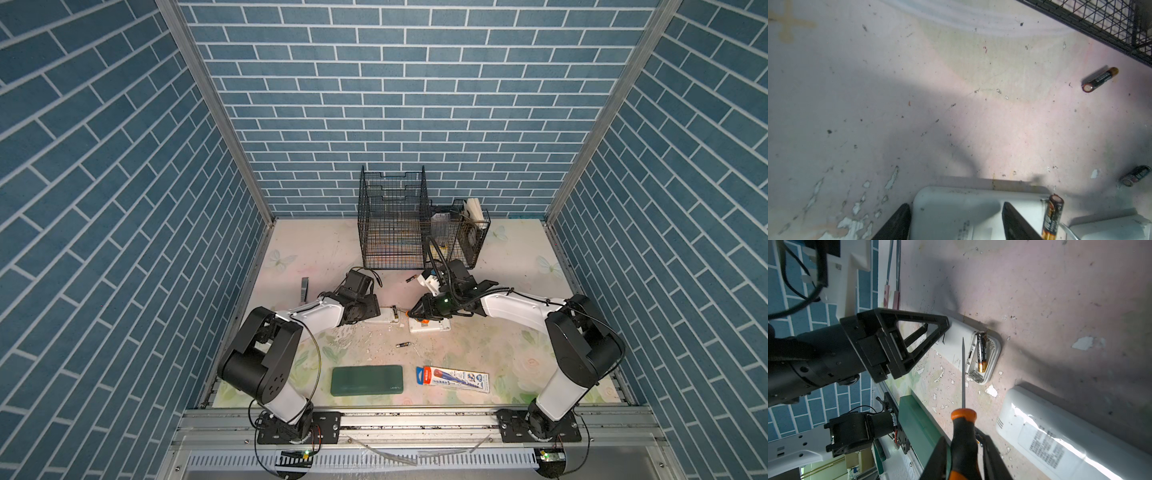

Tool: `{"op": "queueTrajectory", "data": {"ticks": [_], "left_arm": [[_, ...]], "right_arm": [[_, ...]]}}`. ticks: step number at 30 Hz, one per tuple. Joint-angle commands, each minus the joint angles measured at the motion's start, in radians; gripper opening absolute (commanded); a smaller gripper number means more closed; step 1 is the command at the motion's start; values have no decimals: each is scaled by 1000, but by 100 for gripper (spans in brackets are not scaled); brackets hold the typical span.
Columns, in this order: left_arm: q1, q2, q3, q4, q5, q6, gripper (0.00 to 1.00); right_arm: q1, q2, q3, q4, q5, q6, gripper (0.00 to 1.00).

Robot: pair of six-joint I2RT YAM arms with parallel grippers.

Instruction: Unload the batteries from the remote control

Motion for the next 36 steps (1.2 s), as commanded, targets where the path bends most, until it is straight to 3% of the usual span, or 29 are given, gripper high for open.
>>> {"op": "queueTrajectory", "data": {"ticks": [1, 14, 36], "left_arm": [[-4, -38, -16, -35, -21, 15, 71], [-5, -98, -24, -54, -23, 10, 71], [-4, -85, -27, -33, -9, 8, 72]], "right_arm": [[-5, 8, 47, 3, -21, 13, 0], [-1, -77, 5, -149, 0, -54, 0], [11, -82, -74, -130, 8, -33, 0]]}}
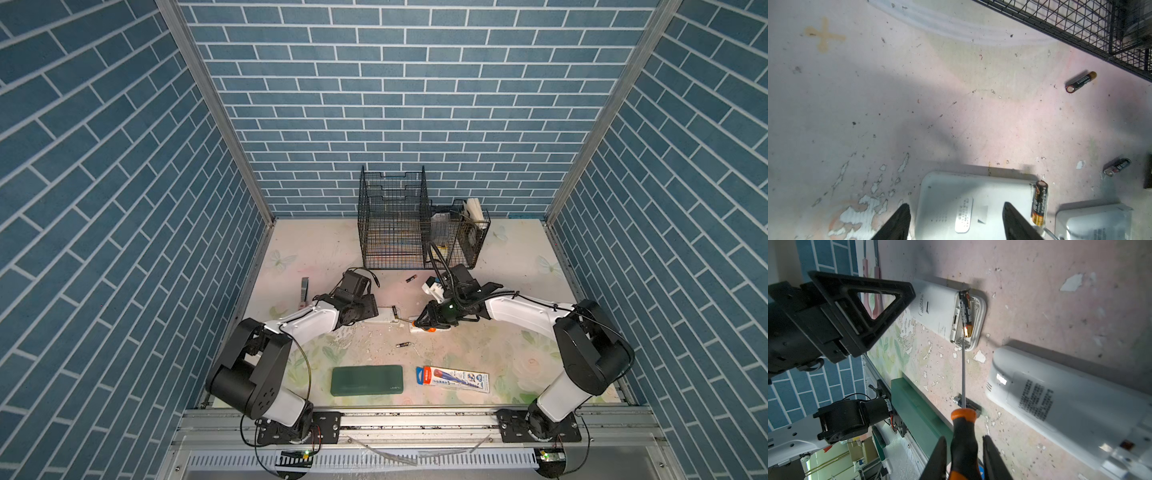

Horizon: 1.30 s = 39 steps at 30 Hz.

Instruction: Unload the batteries from the remote control

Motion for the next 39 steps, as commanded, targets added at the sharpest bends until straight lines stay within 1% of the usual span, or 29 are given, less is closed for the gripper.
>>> {"op": "queueTrajectory", "data": {"ticks": [1, 11, 39], "left_arm": [[-4, -1, -5, -4, 1, 6, 72], [-3, -3, -8, -10, -4, 10, 72], [-4, 9, -21, 21, 7, 6, 72]], "right_arm": [[4, -17, -29, 5, 3, -13, 0], [4, 25, -12, 35, -2, -4, 0], [13, -23, -40, 5, 8, 25, 0]]}}
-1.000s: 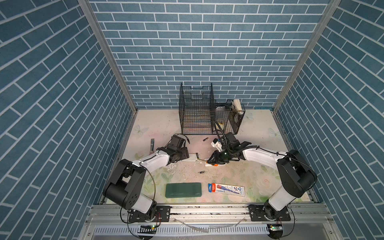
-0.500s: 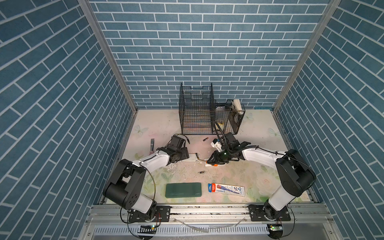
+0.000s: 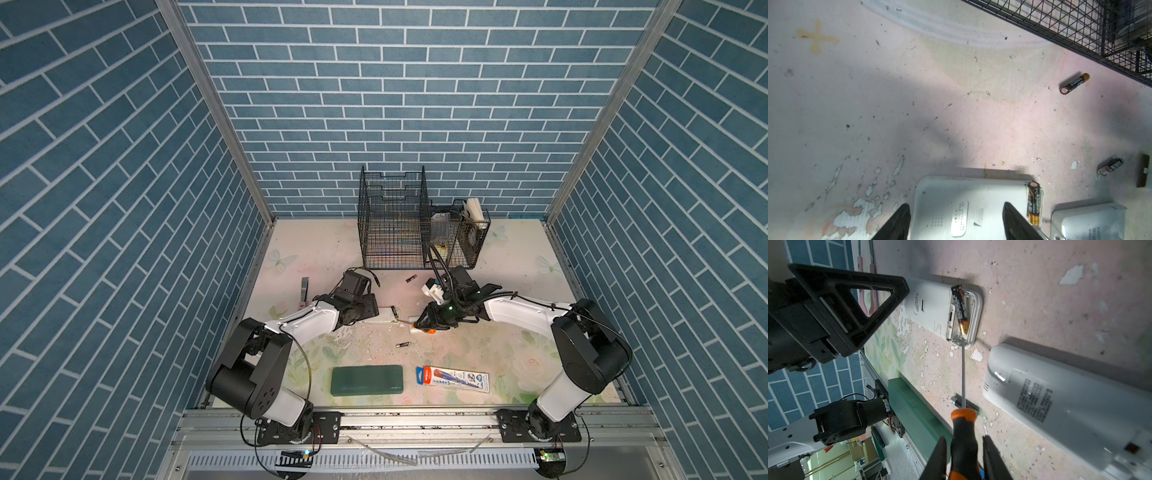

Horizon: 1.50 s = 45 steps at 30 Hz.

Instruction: Unload the batteries from the remote control

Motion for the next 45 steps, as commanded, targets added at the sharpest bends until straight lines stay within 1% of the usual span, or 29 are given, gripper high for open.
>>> {"op": "queueTrajectory", "data": {"ticks": [1, 12, 23, 31, 36, 41, 45], "left_arm": [[-4, 9, -18, 1, -3, 6, 71], [-4, 16, -15, -2, -6, 9, 72], [-5, 35, -19, 11, 1, 9, 71], [-3, 29, -22, 10, 2, 10, 71], [-5, 9, -26, 3, -2, 12, 71], [-3, 11, -21, 4, -4, 16, 71], [-3, 15, -16, 11, -2, 13, 71]], "right_arm": [[7, -29, -27, -8, 7, 17, 0], [6, 16, 11, 9, 16, 18, 0], [-6, 88, 159, -7, 5, -1, 0], [-23, 115, 224, -33, 11, -15, 0], [-22, 86, 204, -62, -9, -21, 0], [-19, 15, 121, -99, 8, -28, 0], [-8, 8, 87, -97, 18, -22, 0]]}}
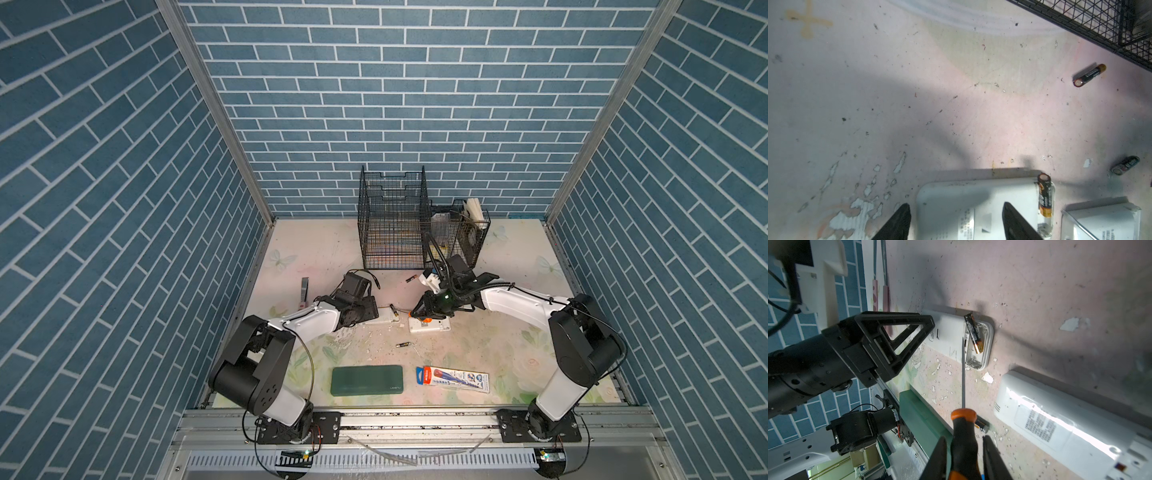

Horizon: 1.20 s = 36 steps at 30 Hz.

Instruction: Unload the batteries from the remote control

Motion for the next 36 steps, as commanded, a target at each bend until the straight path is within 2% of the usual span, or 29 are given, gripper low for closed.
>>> {"op": "queueTrajectory", "data": {"ticks": [1, 17, 36], "left_arm": [[-4, -7, -2, 1, -3, 11, 71], [-4, -18, 0, -18, -10, 17, 71], [-2, 9, -18, 17, 10, 21, 71]], "right_arm": [[8, -30, -48, -24, 14, -28, 0], [9, -3, -97, 57, 38, 18, 0], [6, 66, 76, 30, 41, 16, 0]]}}
